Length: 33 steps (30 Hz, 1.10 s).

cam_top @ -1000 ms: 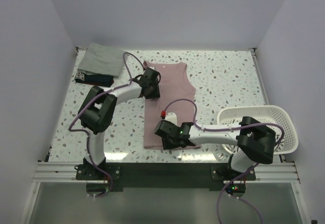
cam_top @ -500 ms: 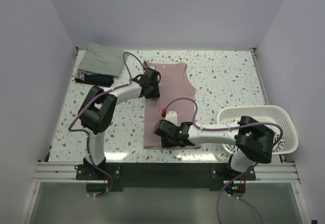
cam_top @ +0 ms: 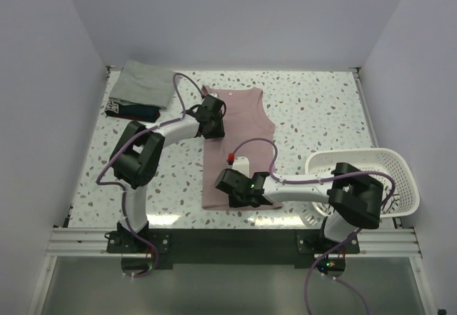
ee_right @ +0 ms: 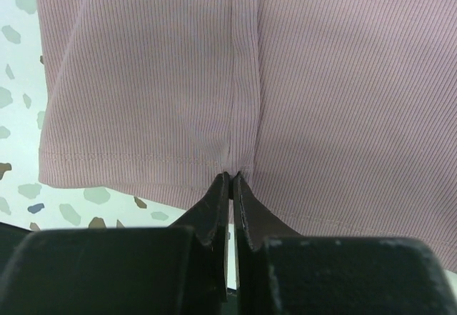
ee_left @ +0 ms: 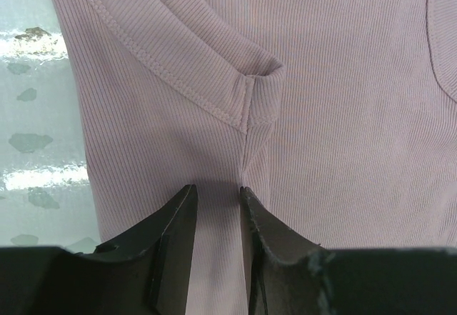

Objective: Fold and stack the tank tops
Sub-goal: Fold the tank top

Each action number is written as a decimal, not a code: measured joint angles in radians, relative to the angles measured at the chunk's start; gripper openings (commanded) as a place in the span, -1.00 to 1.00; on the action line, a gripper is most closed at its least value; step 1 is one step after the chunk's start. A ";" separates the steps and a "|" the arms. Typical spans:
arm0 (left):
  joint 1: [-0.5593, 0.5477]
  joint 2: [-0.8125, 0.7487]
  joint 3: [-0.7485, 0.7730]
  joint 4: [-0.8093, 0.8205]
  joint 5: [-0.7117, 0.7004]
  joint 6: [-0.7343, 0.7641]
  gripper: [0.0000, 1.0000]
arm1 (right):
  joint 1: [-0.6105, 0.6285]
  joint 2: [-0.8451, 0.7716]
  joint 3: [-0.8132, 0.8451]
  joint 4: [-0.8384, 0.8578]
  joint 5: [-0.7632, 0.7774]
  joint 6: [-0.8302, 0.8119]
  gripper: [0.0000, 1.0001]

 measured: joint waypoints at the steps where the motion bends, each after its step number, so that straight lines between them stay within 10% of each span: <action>1: 0.000 0.000 0.000 0.000 -0.001 0.001 -0.30 | 0.000 -0.002 0.000 0.000 0.000 0.002 -1.00; 20: 0.000 0.011 0.004 0.000 -0.005 0.018 -0.29 | 0.075 -0.066 -0.025 -0.023 0.000 0.068 -1.00; 27: 0.000 0.020 0.011 0.003 0.005 0.035 -0.27 | 0.077 -0.071 -0.027 -0.078 0.029 0.077 0.06; 33: 0.000 0.027 0.017 0.017 0.026 0.052 -0.23 | -0.037 -0.179 0.019 -0.174 0.076 -0.018 0.12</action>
